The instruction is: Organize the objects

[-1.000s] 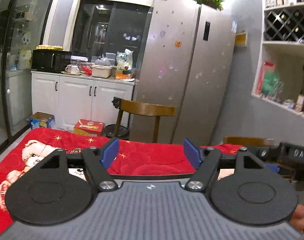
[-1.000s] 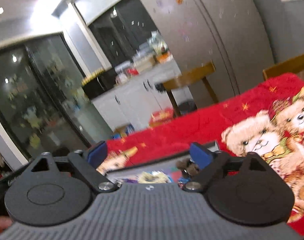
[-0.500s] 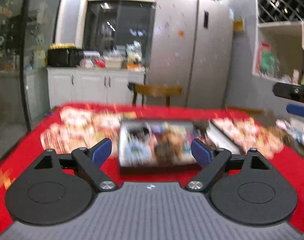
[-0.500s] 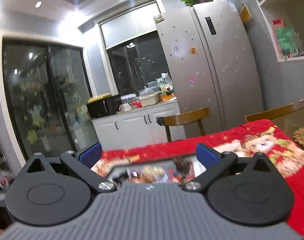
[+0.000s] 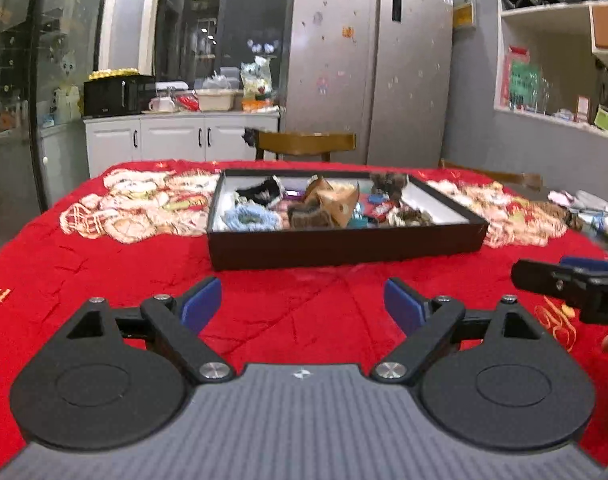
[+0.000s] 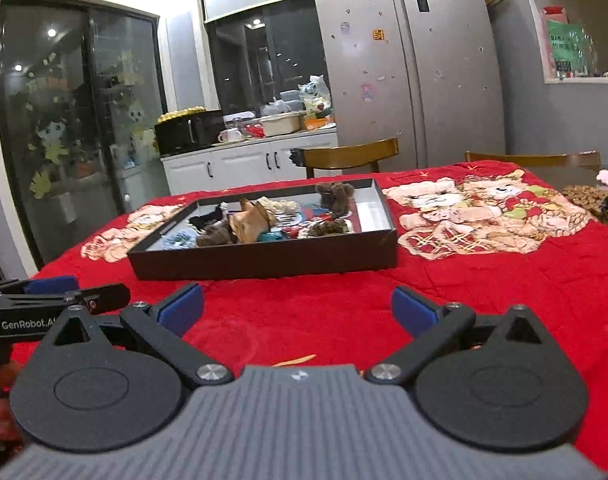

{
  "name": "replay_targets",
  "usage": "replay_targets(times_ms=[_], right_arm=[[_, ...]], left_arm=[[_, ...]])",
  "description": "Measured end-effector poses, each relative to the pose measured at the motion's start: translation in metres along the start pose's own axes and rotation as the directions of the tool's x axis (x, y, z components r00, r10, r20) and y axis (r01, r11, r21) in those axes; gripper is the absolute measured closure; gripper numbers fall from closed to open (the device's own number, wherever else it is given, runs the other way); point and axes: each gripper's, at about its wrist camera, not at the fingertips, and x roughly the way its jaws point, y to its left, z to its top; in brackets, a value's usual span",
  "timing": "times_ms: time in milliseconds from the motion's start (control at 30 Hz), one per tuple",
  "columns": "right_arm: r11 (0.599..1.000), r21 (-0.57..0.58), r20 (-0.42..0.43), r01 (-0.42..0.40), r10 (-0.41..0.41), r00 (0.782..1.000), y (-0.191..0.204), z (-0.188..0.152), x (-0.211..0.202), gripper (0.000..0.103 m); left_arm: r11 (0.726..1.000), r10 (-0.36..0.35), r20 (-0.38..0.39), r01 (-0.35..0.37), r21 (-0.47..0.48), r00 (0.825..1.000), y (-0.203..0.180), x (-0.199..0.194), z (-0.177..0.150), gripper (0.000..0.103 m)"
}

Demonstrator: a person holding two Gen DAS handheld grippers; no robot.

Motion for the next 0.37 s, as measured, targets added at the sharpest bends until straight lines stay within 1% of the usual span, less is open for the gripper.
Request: replay_targets(times_ms=[67,367], right_arm=[[1.0,-0.009,-0.001,0.0,0.0,1.0,0.001,0.0,0.0,0.0],[0.999,-0.044,-0.022,-0.017,0.016,1.0,0.008,-0.007,0.003,0.0]], left_arm=[[1.0,-0.014,-0.015,0.013,-0.002,1.0,0.001,0.003,0.001,0.012],[1.0,-0.023,-0.045,0.023,-0.004,0.999,0.003,0.012,0.002,0.011]])
